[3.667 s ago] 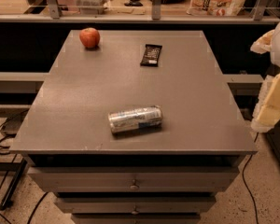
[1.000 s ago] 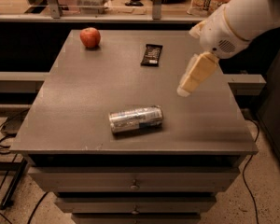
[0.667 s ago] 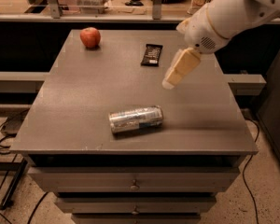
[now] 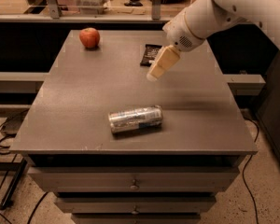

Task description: Pick rxbar chocolate

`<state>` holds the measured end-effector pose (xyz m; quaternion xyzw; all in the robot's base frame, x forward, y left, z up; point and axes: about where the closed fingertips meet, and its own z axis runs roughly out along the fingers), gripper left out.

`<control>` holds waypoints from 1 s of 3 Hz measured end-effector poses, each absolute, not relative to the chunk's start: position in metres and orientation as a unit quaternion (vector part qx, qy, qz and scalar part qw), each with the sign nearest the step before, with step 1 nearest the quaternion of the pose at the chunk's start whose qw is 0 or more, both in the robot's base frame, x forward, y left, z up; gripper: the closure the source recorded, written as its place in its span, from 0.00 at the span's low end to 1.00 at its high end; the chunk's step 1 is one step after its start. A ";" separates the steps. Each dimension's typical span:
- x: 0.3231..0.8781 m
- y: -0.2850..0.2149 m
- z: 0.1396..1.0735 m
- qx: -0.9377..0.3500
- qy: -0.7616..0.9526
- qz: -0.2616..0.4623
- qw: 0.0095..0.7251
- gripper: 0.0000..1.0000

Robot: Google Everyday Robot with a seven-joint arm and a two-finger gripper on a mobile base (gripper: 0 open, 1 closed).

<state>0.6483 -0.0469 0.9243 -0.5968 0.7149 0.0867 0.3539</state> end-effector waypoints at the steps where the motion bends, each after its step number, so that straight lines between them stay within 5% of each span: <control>1: 0.675 -0.035 0.917 -0.586 0.718 0.095 0.364 0.00; 3: 0.716 -0.034 0.907 -0.548 0.729 0.124 0.390 0.00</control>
Offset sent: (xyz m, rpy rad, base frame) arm 0.0813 0.0166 -0.0139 0.1113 -0.0067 -0.0896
